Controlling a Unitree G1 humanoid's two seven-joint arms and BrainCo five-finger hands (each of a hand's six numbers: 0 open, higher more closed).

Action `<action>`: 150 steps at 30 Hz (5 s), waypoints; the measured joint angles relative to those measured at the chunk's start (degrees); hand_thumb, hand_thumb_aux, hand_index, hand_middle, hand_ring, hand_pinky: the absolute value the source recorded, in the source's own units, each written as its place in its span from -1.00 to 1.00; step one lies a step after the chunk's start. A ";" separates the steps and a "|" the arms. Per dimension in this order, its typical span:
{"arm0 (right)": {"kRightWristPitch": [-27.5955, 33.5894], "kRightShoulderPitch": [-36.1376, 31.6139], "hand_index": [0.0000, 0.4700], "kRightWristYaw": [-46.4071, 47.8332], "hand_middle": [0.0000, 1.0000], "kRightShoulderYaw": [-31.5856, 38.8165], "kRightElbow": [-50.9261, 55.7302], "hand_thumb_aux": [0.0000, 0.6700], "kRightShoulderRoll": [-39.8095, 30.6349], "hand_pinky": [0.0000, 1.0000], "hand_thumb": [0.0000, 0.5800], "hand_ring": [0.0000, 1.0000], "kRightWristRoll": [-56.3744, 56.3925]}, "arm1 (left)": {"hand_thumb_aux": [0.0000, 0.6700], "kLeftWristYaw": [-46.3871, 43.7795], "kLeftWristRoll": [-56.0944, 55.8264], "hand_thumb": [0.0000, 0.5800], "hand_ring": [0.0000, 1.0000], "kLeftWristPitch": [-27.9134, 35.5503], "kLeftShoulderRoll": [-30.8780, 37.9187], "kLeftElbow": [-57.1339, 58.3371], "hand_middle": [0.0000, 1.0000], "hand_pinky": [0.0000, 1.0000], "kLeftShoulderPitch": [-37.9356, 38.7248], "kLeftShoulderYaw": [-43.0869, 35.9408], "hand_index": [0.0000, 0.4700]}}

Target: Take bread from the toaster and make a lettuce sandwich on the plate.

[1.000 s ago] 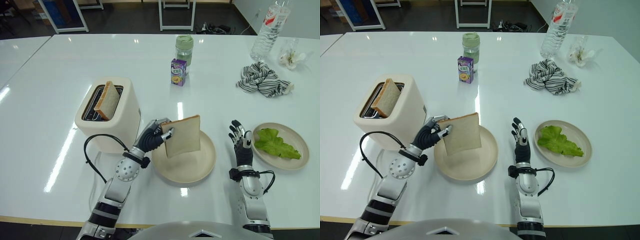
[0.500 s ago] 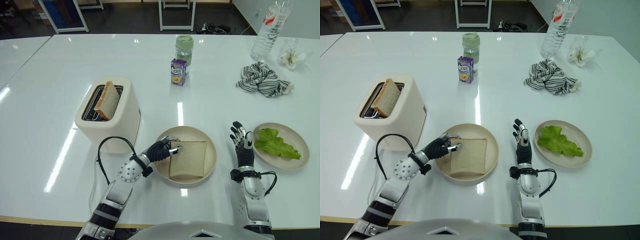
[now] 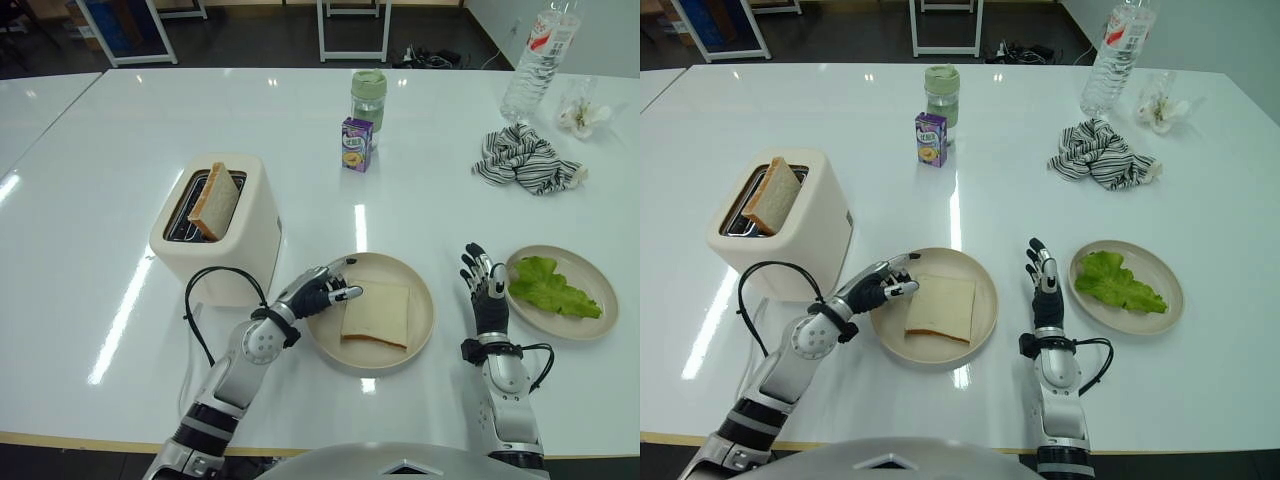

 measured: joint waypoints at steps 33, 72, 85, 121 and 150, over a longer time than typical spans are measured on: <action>-3.30 -8.68 -1.00 -27.36 -1.00 -8.43 34.31 -1.00 -45.06 -1.00 -1.00 -1.00 -51.92 | -1.00 3.84 -28.43 -1.00 -1.00 -14.53 -17.76 1.54 -1.00 -1.00 5.91 5.98 -1.00; -0.29 -4.59 1.00 -31.96 -1.00 2.83 18.26 1.00 -48.52 -1.00 1.00 -1.00 -44.83 | -1.00 3.45 -28.56 -1.00 -1.00 -13.97 -17.83 2.58 -1.00 -1.00 6.09 6.94 -1.00; 3.02 -7.16 1.00 -16.90 -1.00 10.81 -14.62 1.00 -34.20 -1.00 1.00 -1.00 -51.32 | -1.00 4.56 -31.54 -1.00 -1.00 -14.60 -19.76 6.52 -1.00 -1.00 4.50 9.81 -1.00; -0.95 -5.90 0.40 -16.94 -1.00 29.59 -0.94 0.40 -28.41 -1.00 0.82 -1.00 -62.07 | -1.00 5.42 -31.69 -1.00 -1.00 -14.28 -20.24 9.55 -1.00 -1.00 2.96 11.31 -1.00; -3.59 6.38 -1.00 -2.13 -1.00 4.24 -18.44 -1.00 -19.40 -1.00 -1.00 -1.00 -4.79 | -1.00 18.40 2.82 -1.00 -1.00 -13.07 -7.70 -14.64 -1.00 -1.00 2.72 22.49 -1.00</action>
